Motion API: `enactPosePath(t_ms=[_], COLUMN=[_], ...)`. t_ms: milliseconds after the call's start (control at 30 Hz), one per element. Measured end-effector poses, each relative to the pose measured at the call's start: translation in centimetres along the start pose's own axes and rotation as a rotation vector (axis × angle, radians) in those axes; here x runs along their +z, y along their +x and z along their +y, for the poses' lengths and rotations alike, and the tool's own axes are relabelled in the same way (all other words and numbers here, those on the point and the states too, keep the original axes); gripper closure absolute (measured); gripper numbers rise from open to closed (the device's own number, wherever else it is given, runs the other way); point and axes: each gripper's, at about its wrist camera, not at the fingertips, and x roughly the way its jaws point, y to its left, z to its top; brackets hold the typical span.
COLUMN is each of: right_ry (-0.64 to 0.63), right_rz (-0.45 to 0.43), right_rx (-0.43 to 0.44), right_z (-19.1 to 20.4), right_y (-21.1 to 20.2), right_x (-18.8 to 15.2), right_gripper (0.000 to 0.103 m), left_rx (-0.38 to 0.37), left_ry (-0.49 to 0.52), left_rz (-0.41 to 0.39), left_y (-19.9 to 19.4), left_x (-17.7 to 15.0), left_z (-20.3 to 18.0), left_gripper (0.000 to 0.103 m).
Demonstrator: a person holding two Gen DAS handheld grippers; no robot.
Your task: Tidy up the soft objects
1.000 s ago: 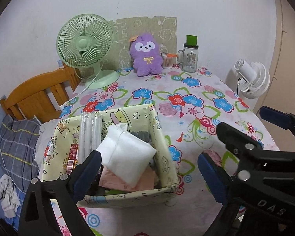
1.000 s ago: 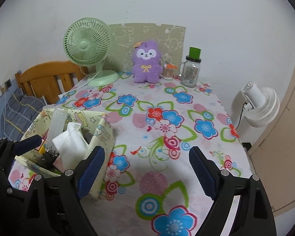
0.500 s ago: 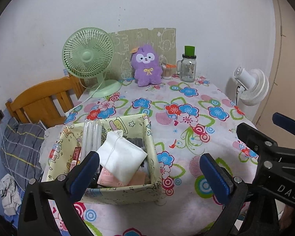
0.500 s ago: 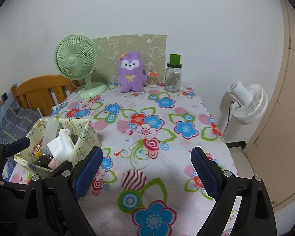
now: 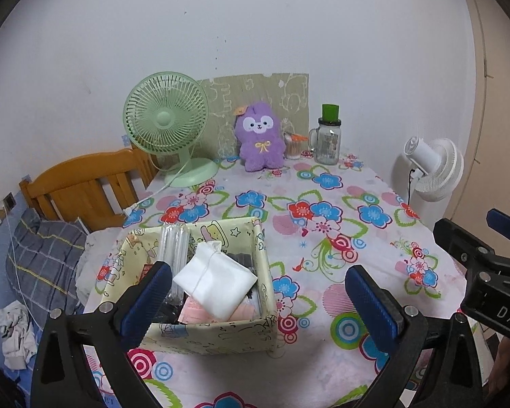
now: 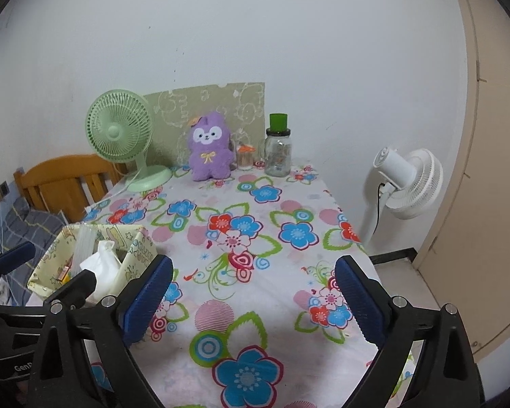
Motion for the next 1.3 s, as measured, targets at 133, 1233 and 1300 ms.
enactPosePath(t_ms=[133,1233,1300], right_ry=[0.010,0.032,0.029], right_rz=[-0.017,-0.047,-0.050], right_rx=[0.009,-0.009,-0.010], right_z=[0.1,-0.4,-0.3], right_y=[-0.5,0.0,-0.1], right_x=[-0.1,-1.0,-1.0], right_gripper=[0.003,0.000,0.000], left_rx=[-0.005,-0.002,-0.008], left_ry=[0.003,-0.063,-0.064], left_rz=[-0.017,-0.047,-0.047], left_y=[-0.4,0.1,0.1], left_x=[0.1,-0.7,-0.7], left_z=[0.0,1.5,1.5], left_gripper=[0.000,0.000,0.000])
